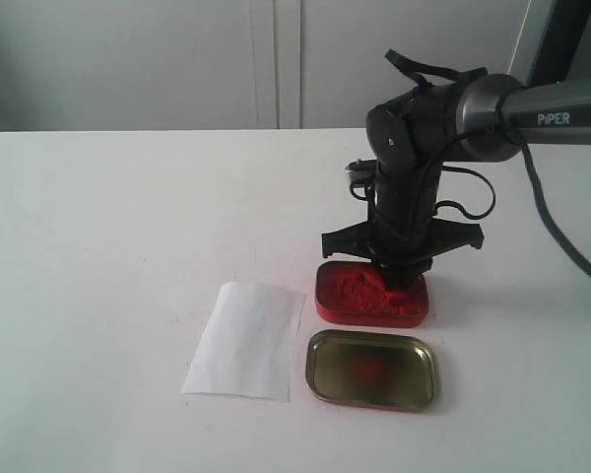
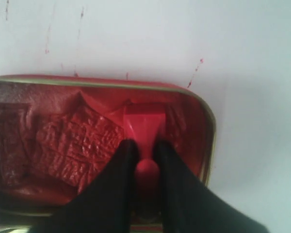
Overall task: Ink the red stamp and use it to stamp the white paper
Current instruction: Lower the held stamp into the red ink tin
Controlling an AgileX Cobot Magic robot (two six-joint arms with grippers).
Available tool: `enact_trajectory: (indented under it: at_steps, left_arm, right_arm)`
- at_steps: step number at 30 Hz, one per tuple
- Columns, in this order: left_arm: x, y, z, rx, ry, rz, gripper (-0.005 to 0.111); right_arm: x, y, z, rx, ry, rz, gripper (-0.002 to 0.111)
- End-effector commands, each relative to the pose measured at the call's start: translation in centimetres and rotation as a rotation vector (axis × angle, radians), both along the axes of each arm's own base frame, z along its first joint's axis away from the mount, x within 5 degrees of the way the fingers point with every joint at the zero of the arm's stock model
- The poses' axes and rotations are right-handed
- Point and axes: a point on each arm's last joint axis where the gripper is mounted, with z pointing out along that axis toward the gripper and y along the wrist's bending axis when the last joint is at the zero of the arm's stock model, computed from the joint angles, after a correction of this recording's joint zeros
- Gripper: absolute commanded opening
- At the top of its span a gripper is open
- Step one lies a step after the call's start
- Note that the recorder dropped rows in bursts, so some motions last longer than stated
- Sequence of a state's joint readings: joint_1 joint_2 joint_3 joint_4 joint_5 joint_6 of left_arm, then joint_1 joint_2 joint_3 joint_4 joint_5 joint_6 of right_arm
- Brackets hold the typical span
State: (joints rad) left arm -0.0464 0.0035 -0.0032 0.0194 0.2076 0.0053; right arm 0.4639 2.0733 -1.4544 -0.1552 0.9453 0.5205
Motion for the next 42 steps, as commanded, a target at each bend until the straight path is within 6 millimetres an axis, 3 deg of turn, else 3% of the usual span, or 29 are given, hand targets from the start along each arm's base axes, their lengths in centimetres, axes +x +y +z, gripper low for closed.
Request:
enact_trajectory:
  at_steps: [1, 9, 23, 42]
  left_arm:
    - [0.0, 0.0, 0.0, 0.000, -0.006, 0.003, 0.000]
    - [0.0, 0.0, 0.0, 0.000, -0.006, 0.003, 0.000]
    - [0.0, 0.0, 0.0, 0.000, -0.006, 0.003, 0.000]
    - [0.0, 0.0, 0.0, 0.000, -0.006, 0.003, 0.000]
  right_arm:
    - [-0.1, -0.3, -2.9, -0.033, 0.075, 0.000, 0.000]
    - [-0.2, -0.4, -4.4, -0.056, 0.119, -0.002, 0.000]
    - [-0.1, -0.3, -4.2, -0.054, 0.103, 0.004, 0.000]
    - [-0.1, -0.4, 1.3, 0.005, -0.035, 0.009, 0.000]
